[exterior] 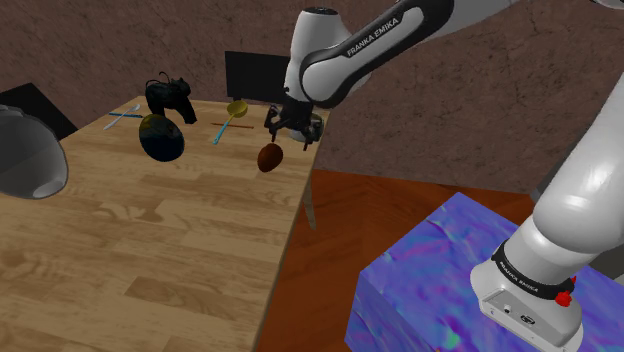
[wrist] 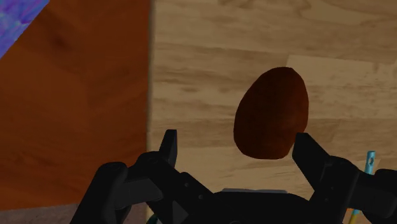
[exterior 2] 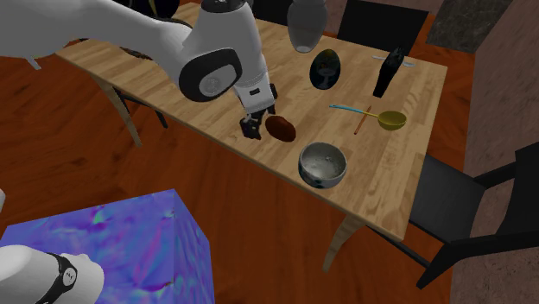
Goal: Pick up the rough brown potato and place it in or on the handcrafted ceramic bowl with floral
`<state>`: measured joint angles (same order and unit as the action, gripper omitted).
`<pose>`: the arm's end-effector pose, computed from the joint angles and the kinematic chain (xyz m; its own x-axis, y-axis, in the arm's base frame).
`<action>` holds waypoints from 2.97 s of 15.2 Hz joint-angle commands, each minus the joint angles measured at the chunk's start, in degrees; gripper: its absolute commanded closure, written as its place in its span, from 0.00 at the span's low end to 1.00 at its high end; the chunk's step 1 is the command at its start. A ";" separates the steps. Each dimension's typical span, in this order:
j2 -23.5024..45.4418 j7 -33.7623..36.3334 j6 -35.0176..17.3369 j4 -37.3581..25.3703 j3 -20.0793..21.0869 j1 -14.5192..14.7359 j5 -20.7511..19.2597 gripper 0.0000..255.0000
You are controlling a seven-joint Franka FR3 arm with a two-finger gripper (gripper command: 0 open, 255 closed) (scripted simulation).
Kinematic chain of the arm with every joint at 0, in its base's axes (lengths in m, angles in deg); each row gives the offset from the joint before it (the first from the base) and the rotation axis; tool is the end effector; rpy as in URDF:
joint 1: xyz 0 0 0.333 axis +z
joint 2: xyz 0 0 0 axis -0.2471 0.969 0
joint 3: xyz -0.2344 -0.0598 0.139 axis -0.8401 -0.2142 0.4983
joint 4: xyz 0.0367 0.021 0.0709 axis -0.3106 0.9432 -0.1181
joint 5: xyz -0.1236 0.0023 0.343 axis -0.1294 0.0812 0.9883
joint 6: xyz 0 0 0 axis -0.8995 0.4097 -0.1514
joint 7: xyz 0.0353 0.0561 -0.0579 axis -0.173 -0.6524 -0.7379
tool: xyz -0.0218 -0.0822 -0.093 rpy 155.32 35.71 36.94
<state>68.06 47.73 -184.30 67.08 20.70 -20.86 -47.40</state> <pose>0.5240 0.2081 0.3459 0.7211 -0.6903 0.0591 -0.6554 -0.7073 -0.2651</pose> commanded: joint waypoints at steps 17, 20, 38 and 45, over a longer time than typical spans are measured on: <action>15.55 12.69 -6.96 -10.51 -5.25 5.40 -9.88 0.00; 15.54 12.69 -6.97 -10.51 -5.25 5.40 -9.87 1.00; 11.53 11.09 -1.39 -12.29 -3.54 4.09 -7.22 1.00; 8.88 10.08 3.17 -14.41 -2.64 3.39 -5.44 1.00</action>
<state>77.38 57.93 -181.74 52.86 17.93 -17.38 -53.11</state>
